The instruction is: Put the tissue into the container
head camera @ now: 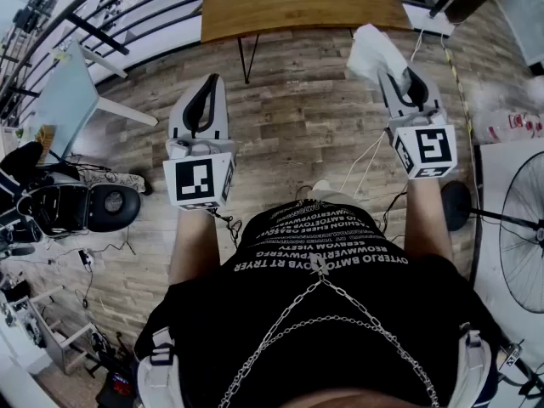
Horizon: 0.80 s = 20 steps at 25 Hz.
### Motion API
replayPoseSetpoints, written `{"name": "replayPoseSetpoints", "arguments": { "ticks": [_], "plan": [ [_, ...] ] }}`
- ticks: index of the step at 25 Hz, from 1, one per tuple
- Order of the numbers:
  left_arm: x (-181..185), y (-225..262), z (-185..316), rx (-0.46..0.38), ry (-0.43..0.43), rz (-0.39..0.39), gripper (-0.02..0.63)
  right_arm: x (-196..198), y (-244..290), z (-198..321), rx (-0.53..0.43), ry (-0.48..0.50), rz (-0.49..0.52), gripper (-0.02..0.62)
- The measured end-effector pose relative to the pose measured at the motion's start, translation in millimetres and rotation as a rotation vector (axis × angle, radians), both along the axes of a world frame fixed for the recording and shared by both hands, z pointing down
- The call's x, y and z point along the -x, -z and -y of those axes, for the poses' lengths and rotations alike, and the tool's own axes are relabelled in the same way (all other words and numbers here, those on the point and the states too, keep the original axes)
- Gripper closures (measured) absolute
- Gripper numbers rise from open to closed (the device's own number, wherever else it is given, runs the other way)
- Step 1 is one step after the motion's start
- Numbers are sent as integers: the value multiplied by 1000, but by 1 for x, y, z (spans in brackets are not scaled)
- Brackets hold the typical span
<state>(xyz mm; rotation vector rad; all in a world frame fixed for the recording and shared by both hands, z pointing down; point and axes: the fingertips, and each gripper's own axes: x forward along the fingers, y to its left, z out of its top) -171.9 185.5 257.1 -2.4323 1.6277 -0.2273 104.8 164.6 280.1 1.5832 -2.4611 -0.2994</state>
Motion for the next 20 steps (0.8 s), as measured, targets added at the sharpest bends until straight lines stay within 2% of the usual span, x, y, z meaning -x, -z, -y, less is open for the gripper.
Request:
{"name": "replayPoseSetpoints", "arguments": {
  "ticks": [5,8,10,13,15,20],
  "plan": [
    [53,-12,-88,42,-14,-1,577,48,0,-88,-11,-27,28,477],
    [89,-31,-118,81,-10,10,577,76,-13,-119,14,-66,61,476],
    [110,-42,-132,104,-9,-10,577,93,-19,-137,28,-76,60,474],
    [135,-48,-131,132,-10,-31,577,113,-11,-141,36,-84,60,474],
    [143,-48,-137,133,-20,-38,577,120,-6,-147,38,-88,63,472],
    [135,-54,-184,93,-51,-32,577,108,-13,-202,12,-109,76,472]
  ]
}}
